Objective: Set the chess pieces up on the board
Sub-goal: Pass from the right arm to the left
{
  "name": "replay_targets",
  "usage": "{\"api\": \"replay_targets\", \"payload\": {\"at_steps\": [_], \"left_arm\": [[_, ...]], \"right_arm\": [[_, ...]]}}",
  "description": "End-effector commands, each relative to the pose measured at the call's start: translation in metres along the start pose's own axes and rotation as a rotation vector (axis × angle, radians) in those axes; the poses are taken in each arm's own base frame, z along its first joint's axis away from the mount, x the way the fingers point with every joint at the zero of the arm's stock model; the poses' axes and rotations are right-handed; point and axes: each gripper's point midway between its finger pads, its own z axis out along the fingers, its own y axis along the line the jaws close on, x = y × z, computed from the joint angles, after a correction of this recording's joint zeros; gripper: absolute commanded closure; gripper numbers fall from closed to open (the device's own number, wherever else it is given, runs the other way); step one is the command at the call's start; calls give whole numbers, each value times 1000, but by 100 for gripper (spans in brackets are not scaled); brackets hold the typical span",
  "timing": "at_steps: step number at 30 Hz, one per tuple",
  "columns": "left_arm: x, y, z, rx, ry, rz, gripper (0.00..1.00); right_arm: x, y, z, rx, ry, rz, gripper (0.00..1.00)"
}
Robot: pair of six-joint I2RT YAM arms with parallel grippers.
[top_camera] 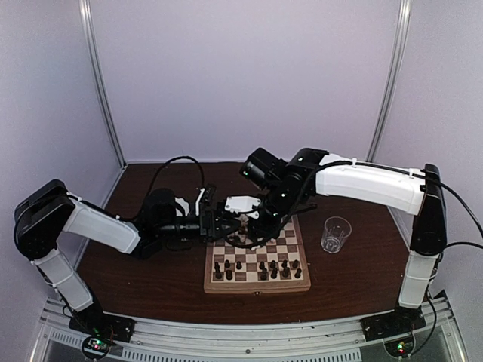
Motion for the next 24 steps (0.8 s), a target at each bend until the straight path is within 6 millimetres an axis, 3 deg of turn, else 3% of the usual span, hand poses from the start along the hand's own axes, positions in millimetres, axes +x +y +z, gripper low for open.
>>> {"api": "replay_targets", "payload": {"at_steps": [1, 9, 21, 24], "left_arm": [[2, -8, 6, 29, 21, 18, 61], [9, -10, 12, 38, 51, 22, 66], [5, -19, 11, 84, 39, 54, 88], [3, -23, 12, 101, 31, 69, 90]], "right_arm": [[-8, -7, -3, 36, -9, 1, 92], [-10, -8, -4, 41, -8, 1, 92], [-8, -3, -12, 26, -18, -21, 91], [-7, 0, -19, 20, -34, -34, 85]]}}
